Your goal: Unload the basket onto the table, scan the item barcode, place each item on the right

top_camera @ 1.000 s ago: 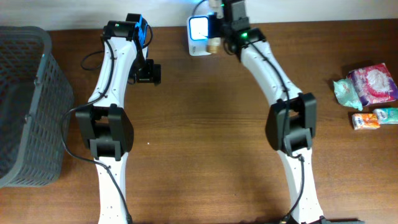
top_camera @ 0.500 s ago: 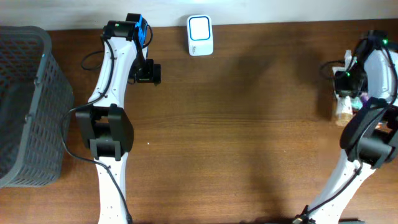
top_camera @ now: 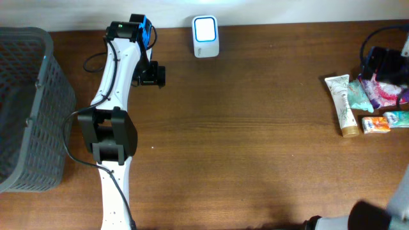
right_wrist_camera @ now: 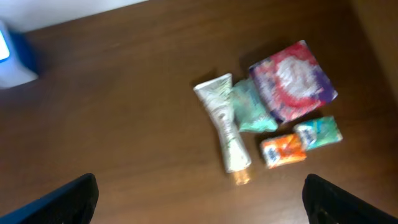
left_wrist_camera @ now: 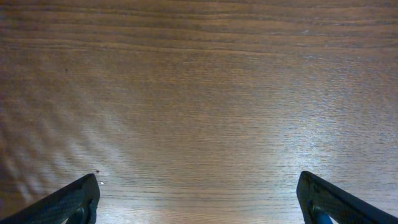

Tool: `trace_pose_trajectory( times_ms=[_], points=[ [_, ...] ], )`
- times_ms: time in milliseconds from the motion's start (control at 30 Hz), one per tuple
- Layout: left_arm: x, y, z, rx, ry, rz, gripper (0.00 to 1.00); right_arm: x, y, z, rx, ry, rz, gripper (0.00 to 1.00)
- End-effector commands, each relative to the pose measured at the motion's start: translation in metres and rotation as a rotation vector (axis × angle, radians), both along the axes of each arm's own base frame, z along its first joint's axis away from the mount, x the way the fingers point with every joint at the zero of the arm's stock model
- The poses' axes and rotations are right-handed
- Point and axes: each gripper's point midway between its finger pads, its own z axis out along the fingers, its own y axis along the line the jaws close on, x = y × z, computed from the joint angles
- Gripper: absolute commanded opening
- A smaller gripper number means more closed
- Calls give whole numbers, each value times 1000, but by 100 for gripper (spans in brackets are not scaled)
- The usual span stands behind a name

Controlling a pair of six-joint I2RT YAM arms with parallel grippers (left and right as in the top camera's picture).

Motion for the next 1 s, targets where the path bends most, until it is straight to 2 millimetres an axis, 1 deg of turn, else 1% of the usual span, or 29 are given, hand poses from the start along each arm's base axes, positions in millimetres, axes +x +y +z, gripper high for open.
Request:
trace_pose_trajectory(
  times_ms=[0, 33, 67, 100, 133, 167, 200, 233, 267, 333, 433, 533, 600, 633, 667, 700, 733, 767, 833, 867, 900, 933, 967],
  points=[
    [4, 2, 9, -7, -26, 11, 99, -47, 40, 17, 47, -87, 57, 99],
    [4, 2, 9, -7, -26, 11, 99, -64, 47, 15, 44, -95, 57, 99],
    [4, 2, 9, -7, -26, 11, 99, -90, 61, 4, 69, -89, 58, 99],
    [4, 2, 9, -7, -26, 11, 99, -107, 77, -10, 116, -68, 83, 99],
    [4, 2, 9, -7, -26, 11, 99, -127, 95, -30, 190, -15, 109, 99],
    [4, 2, 9, -7, -26, 11, 99, -142, 102, -46, 223, 48, 104, 99],
    [4, 2, 9, -7, -26, 11, 99, -153, 107, -57, 252, 104, 98, 99],
    [4, 2, 9, -7, -26, 11, 99, -169, 114, -70, 296, 192, 89, 99],
    [4, 2, 9, -7, -26, 11, 99, -172, 115, -72, 308, 216, 86, 99],
    [4, 2, 9, -7, -26, 11, 99, -168, 113, -76, 315, 237, 82, 99],
    [4, 2, 9, -7, -26, 11, 99, -158, 103, -90, 323, 322, 61, 99],
    [4, 2, 9, -7, -26, 11, 99, -132, 104, -94, 377, 288, 97, 99],
    [4, 2, 9, -7, -26, 11, 99, -131, 103, -93, 335, 260, 151, 99],
    [4, 2, 9, -7, -26, 11, 99, -127, 106, -93, 318, 221, 171, 99],
    [4, 2, 9, -7, -26, 11, 99, -116, 116, -95, 296, 145, 237, 99],
    [4, 2, 9, -7, -26, 11, 99, -103, 138, -103, 253, 26, 361, 99],
    [4, 2, 9, -7, -26, 11, 99, -97, 150, -110, 226, -40, 421, 99],
    [4, 2, 9, -7, -26, 11, 99, -99, 161, -114, 201, -98, 475, 99],
    [4, 2, 9, -7, -26, 11, 99, -123, 173, -132, 184, -127, 512, 99],
    [4, 2, 9, -7, -26, 11, 99, -127, 173, -131, 176, -147, 514, 99],
    [4, 2, 9, -7, -26, 11, 99, -133, 174, -125, 162, -182, 518, 99],
    [4, 2, 9, -7, -26, 11, 99, -143, 175, -118, 147, -219, 523, 99],
    [4, 2, 9, -7, -26, 11, 99, -159, 177, -108, 103, -293, 543, 99]
  ],
)
